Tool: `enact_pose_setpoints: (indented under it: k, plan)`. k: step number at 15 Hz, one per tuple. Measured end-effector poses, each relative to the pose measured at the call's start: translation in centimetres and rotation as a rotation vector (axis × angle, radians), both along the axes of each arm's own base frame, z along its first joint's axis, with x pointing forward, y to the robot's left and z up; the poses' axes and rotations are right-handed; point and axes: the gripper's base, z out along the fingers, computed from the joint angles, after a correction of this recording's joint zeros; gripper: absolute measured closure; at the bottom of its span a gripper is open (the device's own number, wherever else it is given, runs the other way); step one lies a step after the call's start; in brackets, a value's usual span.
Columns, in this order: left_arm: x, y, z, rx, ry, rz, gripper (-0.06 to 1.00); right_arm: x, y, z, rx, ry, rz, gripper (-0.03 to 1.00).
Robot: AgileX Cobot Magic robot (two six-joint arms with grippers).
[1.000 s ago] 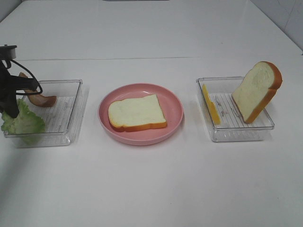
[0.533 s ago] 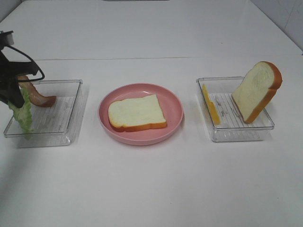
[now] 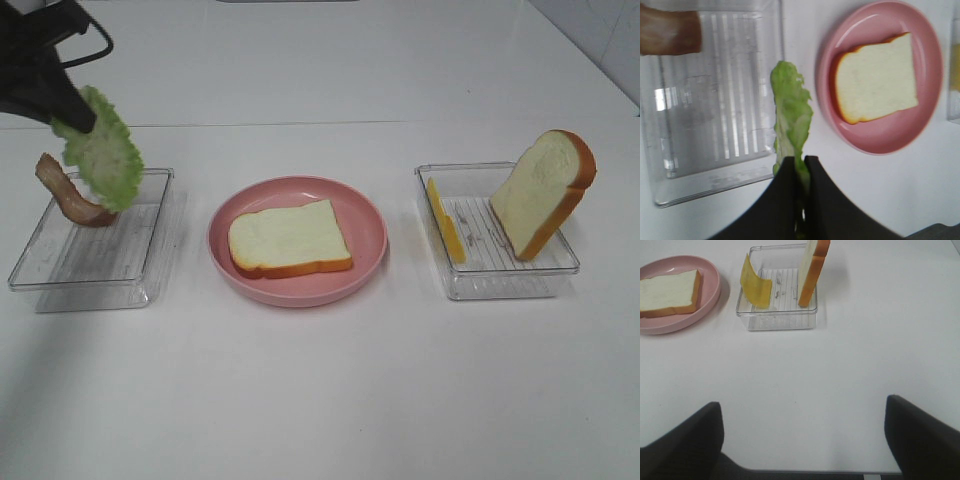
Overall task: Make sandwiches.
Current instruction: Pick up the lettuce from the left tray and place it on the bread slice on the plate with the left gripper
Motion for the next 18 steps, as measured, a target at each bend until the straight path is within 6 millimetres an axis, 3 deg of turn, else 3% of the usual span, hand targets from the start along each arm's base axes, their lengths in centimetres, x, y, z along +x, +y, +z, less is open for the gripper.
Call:
enact_pose_setpoints:
  k: [3, 6, 12, 18]
  plan:
    - [-0.3, -5.6, 0.4, -0.119, -0.075, -0.127, 0.94, 0.0, 0.0, 0.0, 0.0, 0.0, 0.0, 0.12]
    - [0.4, -9.5, -1.1, -0.213, -0.115, -0.17, 0.94, 0.0, 0.0, 0.0, 0.0, 0.0, 0.0, 0.12]
    - [3.2, -12.1, -8.6, -0.424, -0.034, -0.153, 0.94, 0.0, 0.0, 0.0, 0.001, 0.0, 0.001, 0.12]
    - [4.4, -12.6, -13.1, -0.494, 0.003, -0.107, 0.94, 0.0, 0.0, 0.0, 0.002, 0.0, 0.001, 0.12]
